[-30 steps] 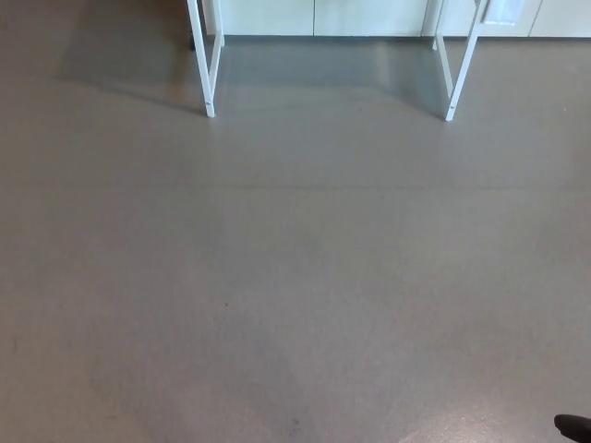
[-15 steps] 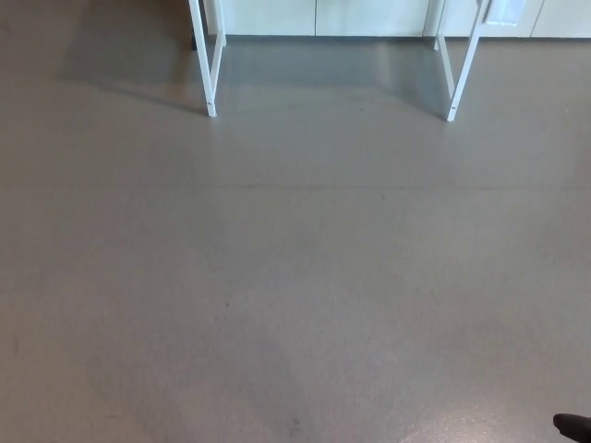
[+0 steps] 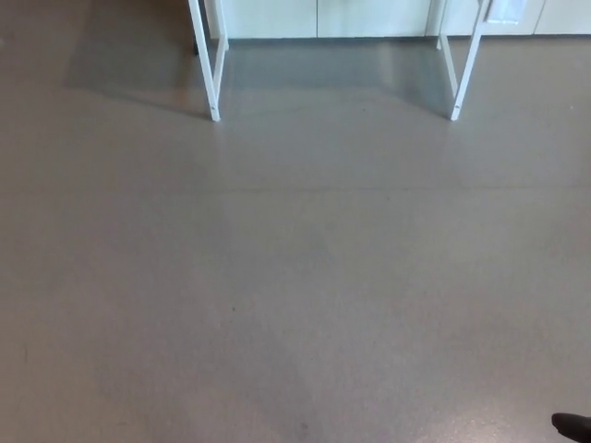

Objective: The robot walks towards a desk on which a shovel is kept on the left hand side and a container is kept on the right hand side. The robot picks up the shovel using its left hand and places it in the container.

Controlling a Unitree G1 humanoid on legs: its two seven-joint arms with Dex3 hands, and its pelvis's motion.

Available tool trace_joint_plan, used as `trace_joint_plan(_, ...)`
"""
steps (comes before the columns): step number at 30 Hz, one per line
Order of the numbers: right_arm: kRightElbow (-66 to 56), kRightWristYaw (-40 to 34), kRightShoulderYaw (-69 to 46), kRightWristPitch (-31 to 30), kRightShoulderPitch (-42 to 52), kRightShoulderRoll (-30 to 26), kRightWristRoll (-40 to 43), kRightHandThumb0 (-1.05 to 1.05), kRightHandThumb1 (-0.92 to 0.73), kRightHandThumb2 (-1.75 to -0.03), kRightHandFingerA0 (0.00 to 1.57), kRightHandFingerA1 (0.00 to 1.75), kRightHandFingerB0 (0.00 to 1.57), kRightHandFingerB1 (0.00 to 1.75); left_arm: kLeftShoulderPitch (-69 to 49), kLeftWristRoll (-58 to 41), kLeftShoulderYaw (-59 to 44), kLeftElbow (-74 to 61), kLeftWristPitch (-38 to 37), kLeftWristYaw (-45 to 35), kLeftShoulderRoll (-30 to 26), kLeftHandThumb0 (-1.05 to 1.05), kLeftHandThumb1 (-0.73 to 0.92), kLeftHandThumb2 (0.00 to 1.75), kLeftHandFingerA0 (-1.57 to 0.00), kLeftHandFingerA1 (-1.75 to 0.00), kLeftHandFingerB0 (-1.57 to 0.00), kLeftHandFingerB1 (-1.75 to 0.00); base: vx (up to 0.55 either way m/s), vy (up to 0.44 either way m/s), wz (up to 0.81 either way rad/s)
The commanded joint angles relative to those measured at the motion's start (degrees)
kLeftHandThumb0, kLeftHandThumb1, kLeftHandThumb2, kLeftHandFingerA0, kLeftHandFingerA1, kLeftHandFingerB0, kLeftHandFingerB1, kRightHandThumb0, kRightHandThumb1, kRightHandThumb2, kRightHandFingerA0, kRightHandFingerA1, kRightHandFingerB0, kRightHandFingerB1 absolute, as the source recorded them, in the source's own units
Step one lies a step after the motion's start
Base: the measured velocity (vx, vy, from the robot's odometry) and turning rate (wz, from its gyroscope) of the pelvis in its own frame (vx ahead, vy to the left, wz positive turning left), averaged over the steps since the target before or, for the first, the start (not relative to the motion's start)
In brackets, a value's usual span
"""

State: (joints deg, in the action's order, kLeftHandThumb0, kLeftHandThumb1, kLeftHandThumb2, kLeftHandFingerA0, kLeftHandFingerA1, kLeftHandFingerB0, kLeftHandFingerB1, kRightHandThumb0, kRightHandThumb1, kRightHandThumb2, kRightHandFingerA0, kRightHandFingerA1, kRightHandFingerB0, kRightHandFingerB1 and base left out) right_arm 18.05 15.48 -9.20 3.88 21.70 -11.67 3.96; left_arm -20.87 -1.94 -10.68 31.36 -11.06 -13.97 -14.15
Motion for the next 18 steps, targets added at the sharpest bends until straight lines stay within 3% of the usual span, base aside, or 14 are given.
trace_joint_plan(1,0.4,-0.2,0.2,1.9,0.0,-1.0,-0.6,-0.33,-0.45,-0.66,0.61,0.54,0.40,0.47,-0.1,0.4,0.1,0.2,-2.1,0.4,-1.0,-0.27,0.58,0.58,-0.58,-0.41,-0.42,-0.36,-0.13,-0.053,0.02)
trace_joint_plan(2,0.3,-0.4,0.3,1.9,0.1,-1.0,-0.8,-0.33,-0.45,-0.66,0.62,0.55,0.41,0.47,-0.1,0.5,0.2,0.4,-2.3,0.3,-1.0,-0.27,0.58,0.58,-0.58,-0.41,-0.43,-0.36,-0.12,-0.037,-0.12)
trace_joint_plan(3,0.1,-0.6,0.4,1.9,0.2,-1.1,-1.0,-0.33,-0.45,-0.66,0.61,0.54,0.41,0.47,-0.1,0.5,0.2,0.4,-2.2,0.4,-1.1,-0.35,0.48,0.72,-0.52,-0.50,-0.37,-0.44,0.00,0.000,0.00)
trace_joint_plan(4,0.2,-0.5,0.4,2.1,0.2,-1.2,-1.0,-0.33,-0.45,-0.66,0.61,0.55,0.40,0.47,-0.1,0.4,0.2,0.3,-2.0,0.4,-1.0,-0.26,0.58,0.57,-0.59,-0.41,-0.43,-0.35,0.00,0.000,0.00)
trace_joint_plan(5,0.3,-0.3,0.5,2.4,0.3,-1.2,-1.0,-0.33,-0.45,-0.66,0.61,0.55,0.40,0.47,-0.2,0.5,0.3,0.2,-2.1,0.4,-1.1,-0.35,0.48,0.72,-0.52,-0.50,-0.37,-0.44,0.04,0.116,-0.05)
trace_joint_plan(6,0.4,-0.2,0.5,2.3,-0.3,-1.2,-0.8,-0.33,-0.45,-0.66,0.61,0.55,0.40,0.47,0.3,0.4,0.2,0.3,-1.9,0.5,-1.1,-0.27,0.58,0.57,-0.59,-0.41,-0.43,-0.35,-0.02,0.159,-0.07)
trace_joint_plan(8,0.3,-0.4,0.6,2.2,-0.5,-1.3,-1.0,-0.34,-0.45,-0.67,0.61,0.55,0.40,0.47,0.5,0.1,0.1,0.0,-1.4,0.3,-1.0,-0.25,0.58,0.57,-0.59,-0.41,-0.43,-0.35,0.08,0.211,-0.23)
trace_joint_plan(9,0.1,-0.6,0.7,2.1,-0.5,-1.4,-1.2,-0.34,-0.45,-0.67,0.61,0.55,0.41,0.47,0.6,-0.1,0.1,0.1,-1.4,0.2,-0.9,-0.34,0.48,0.71,-0.52,-0.50,-0.37,-0.44,0.13,0.331,-0.33)
trace_joint_plan(10,-0.1,-0.6,0.8,2.1,-0.4,-1.4,-1.2,-0.34,-0.45,-0.67,0.61,0.55,0.41,0.47,0.6,-0.1,0.1,0.3,-1.6,0.1,-1.0,-0.34,0.48,0.71,-0.52,-0.50,-0.37,-0.44,0.13,0.568,-0.36)
trace_joint_plan(11,0.0,-0.6,0.8,2.3,-0.3,-1.5,-1.3,-0.34,-0.46,-0.67,0.60,0.55,0.40,0.47,0.5,0.4,0.3,0.4,-1.7,0.5,-1.0,-0.27,0.58,0.58,-0.58,-0.41,-0.43,-0.35,0.12,0.531,-0.35)
trace_joint_plan(18,-0.1,-0.9,0.8,2.1,-0.4,-1.5,-1.6,-0.34,-0.45,-0.66,0.62,0.54,0.40,0.47,0.5,-0.4,0.5,0.7,-1.8,0.2,-1.0,-0.26,0.58,0.58,-0.58,-0.42,-0.43,-0.36,0.16,0.164,0.06)
